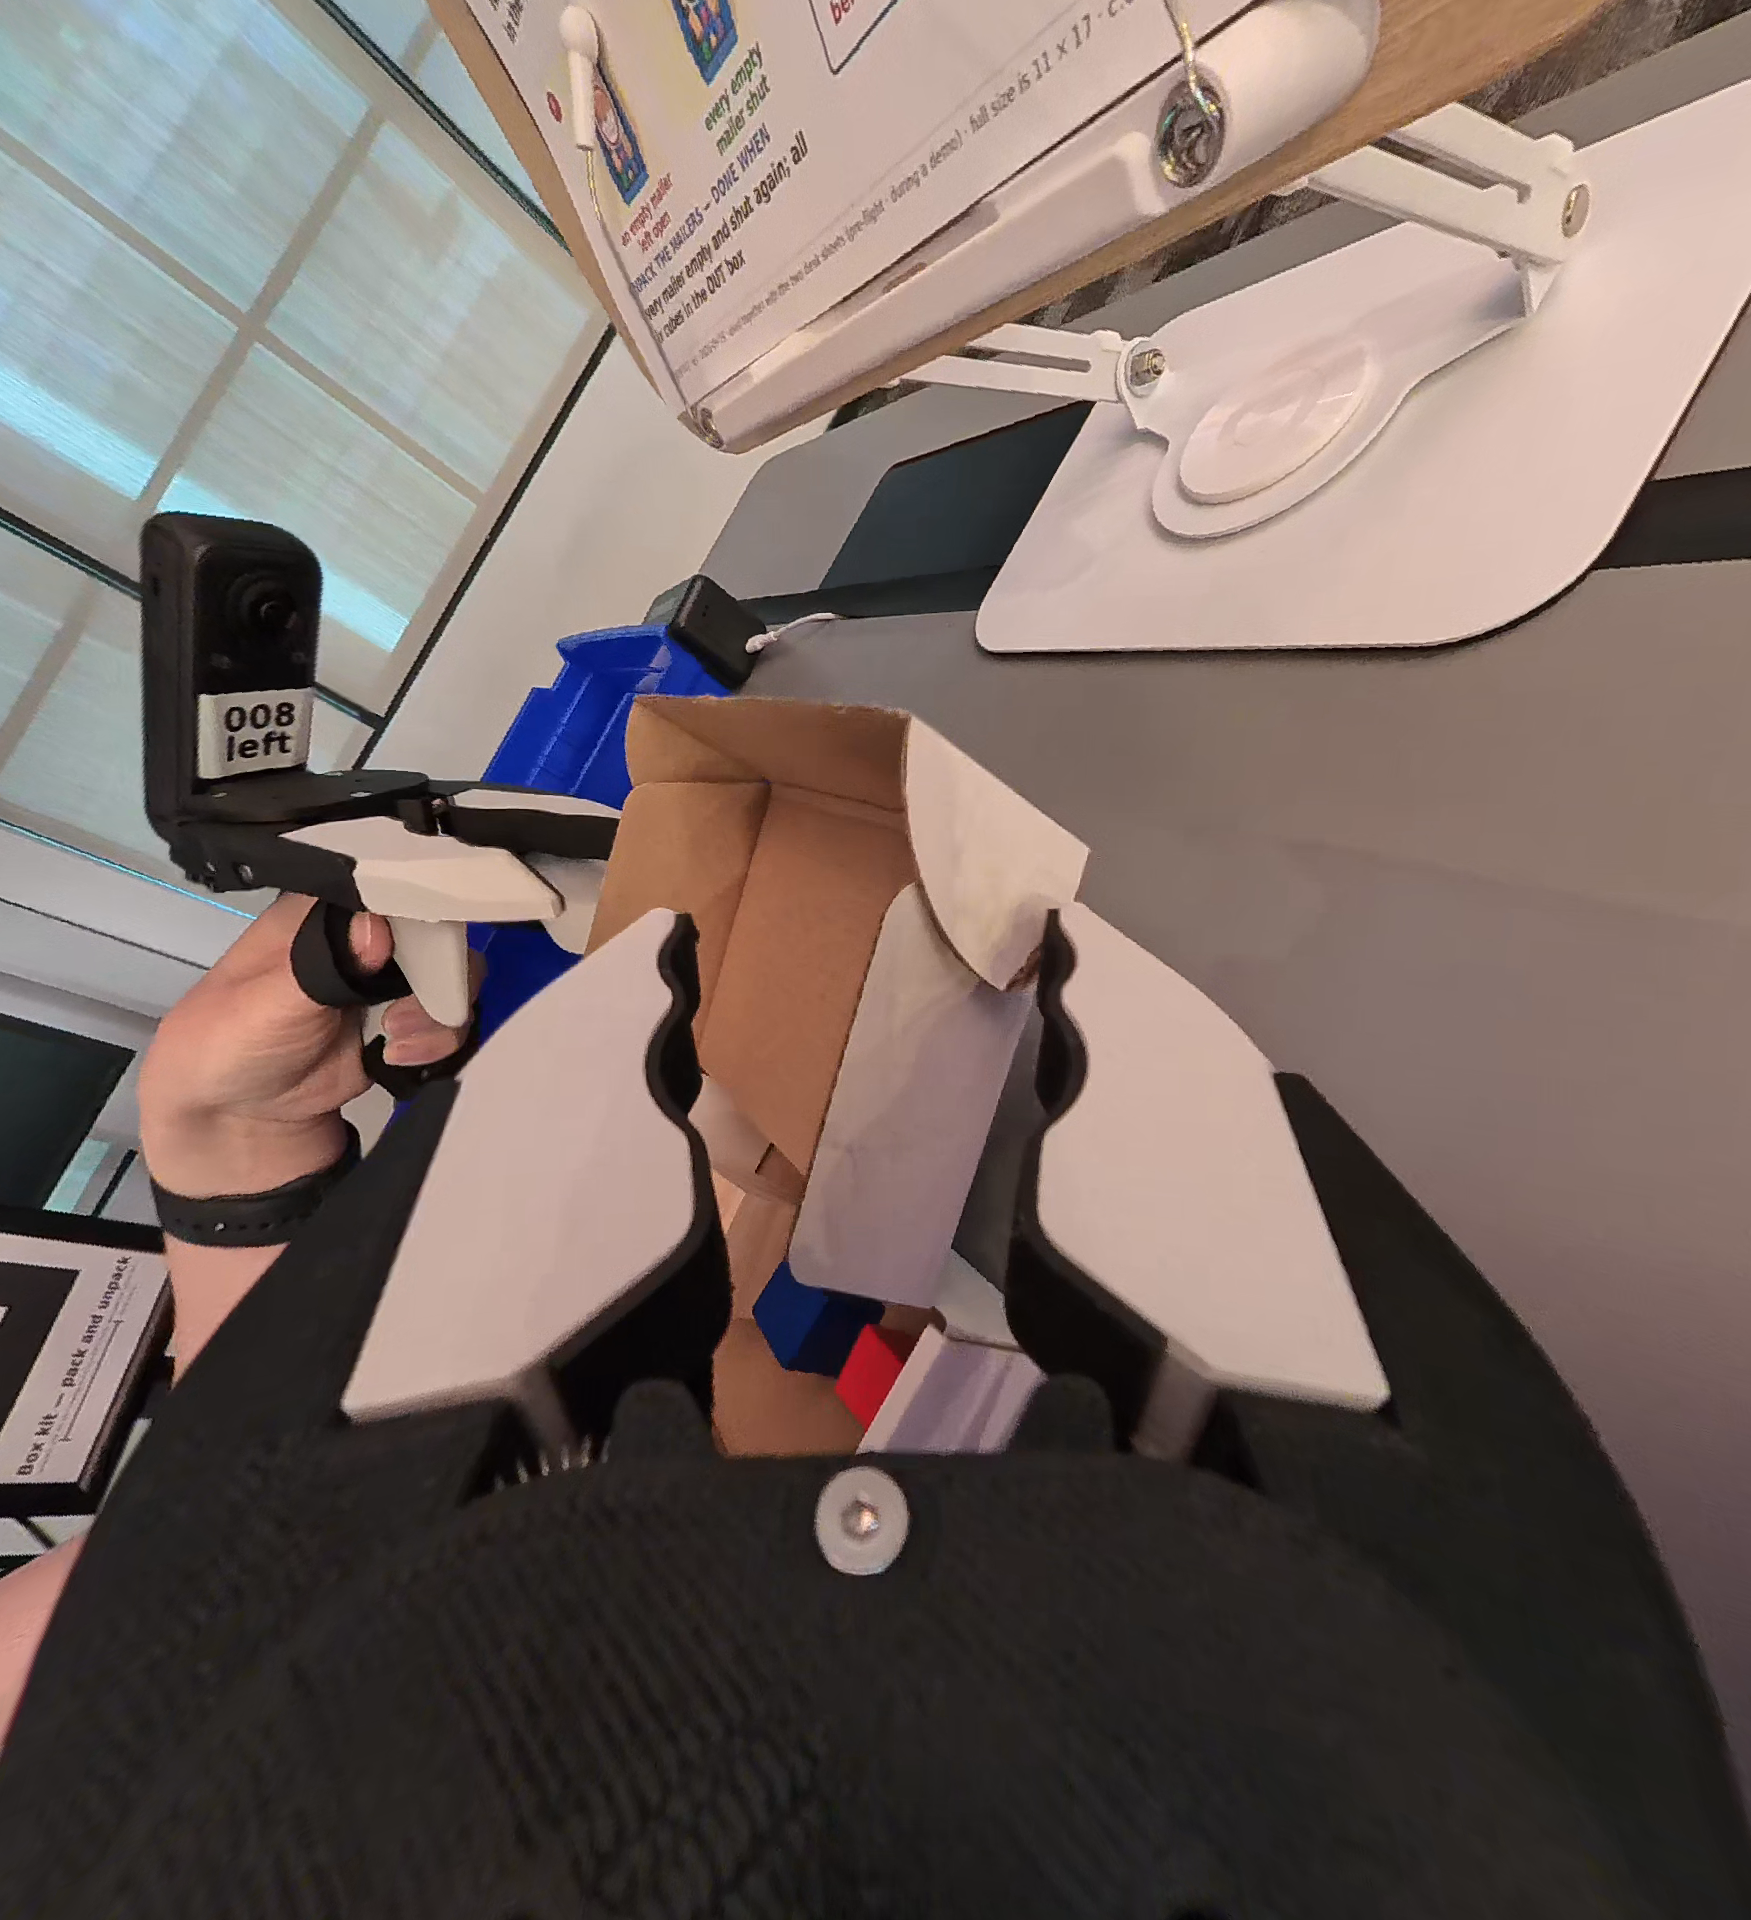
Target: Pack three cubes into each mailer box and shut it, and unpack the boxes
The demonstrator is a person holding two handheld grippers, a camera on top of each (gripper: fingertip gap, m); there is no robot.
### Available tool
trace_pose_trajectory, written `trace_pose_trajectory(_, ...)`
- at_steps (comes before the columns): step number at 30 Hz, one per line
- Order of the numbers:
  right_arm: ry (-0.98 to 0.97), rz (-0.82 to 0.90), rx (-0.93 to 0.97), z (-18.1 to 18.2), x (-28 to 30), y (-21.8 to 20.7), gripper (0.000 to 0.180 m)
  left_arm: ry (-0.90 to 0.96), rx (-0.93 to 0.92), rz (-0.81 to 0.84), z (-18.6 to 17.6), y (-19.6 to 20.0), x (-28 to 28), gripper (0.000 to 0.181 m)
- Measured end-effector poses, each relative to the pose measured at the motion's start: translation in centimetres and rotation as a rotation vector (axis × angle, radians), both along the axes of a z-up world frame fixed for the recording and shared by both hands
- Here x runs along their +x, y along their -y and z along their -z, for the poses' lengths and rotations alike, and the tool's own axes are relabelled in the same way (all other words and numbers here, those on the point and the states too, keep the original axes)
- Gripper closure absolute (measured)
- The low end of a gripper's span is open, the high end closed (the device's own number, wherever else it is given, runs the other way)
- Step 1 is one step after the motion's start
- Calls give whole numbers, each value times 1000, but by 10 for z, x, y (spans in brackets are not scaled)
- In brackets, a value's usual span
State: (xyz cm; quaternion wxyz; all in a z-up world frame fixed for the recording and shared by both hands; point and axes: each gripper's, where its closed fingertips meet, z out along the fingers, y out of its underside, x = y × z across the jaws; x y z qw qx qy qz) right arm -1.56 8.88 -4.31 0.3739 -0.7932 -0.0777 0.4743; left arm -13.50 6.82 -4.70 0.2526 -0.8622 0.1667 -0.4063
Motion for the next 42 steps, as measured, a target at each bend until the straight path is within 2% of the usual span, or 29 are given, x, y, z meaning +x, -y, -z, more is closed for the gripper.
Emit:
trace_pose_trajectory(6, 34, 8, 35, -10, 9, 7, 110, 51, 58, -34, -25, 5, -11, 123)
trace_pose_trajectory(9, 41, 46, 50, -11, 19, 9, 109, 50, 93, -92, -27, 5, -15, 120)
trace_pose_trajectory(13, 42, 48, 91, -2, 9, 13, 107, 140, 117, -179, -24, 5, -8, 118)
trace_pose_trajectory(18, 3, 32, 171, -1, 0, 19, 107, 182, 273, -274, -19, 5, -7, 110)
trace_pose_trajectory(26, -83, 47, 271, -8, 4, 26, 107, 204, 318, -253, -8, 6, -7, 105)
trace_pose_trajectory(31, -39, 25, 241, 6, 1, 20, 107, 131, 320, -224, 9, 6, -1, 107)
trace_pose_trajectory(42, -40, -15, 220, 12, -6, 15, 109, 160, 354, -241, 5, 2, -7, 110)
